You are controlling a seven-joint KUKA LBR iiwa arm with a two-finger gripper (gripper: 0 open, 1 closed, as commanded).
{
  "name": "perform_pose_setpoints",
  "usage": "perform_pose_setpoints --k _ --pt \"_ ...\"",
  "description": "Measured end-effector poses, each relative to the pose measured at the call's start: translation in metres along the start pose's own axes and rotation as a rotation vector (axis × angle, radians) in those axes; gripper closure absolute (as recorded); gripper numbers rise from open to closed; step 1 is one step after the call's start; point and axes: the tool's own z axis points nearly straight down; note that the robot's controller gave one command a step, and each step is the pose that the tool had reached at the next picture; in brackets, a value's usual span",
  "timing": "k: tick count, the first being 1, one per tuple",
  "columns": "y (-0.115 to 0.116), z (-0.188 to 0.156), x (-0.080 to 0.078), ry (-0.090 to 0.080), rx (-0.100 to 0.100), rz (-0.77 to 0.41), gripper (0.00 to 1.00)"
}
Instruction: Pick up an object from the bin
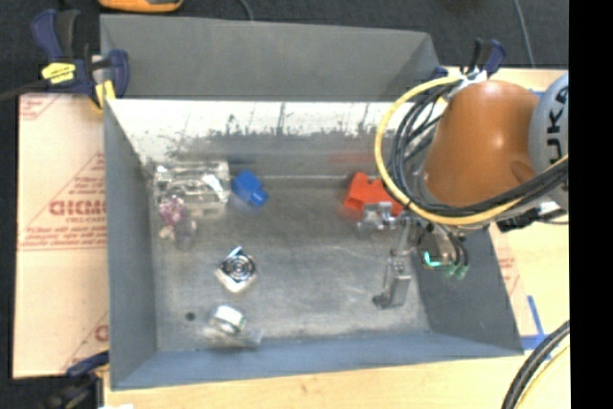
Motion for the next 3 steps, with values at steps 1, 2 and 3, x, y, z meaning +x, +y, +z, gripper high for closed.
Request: perform_pose_setpoints --k 1,2,3 --pt "-0.131 0.131 -0.092 -0.018 0.004 -0.168 0.00" --pt "-0.092 0.097 -0.158 -0.019 0.001 -0.113 0.00" --pt "-0.078 0.093 -0.161 -0.013 0.003 -0.191 0.00"
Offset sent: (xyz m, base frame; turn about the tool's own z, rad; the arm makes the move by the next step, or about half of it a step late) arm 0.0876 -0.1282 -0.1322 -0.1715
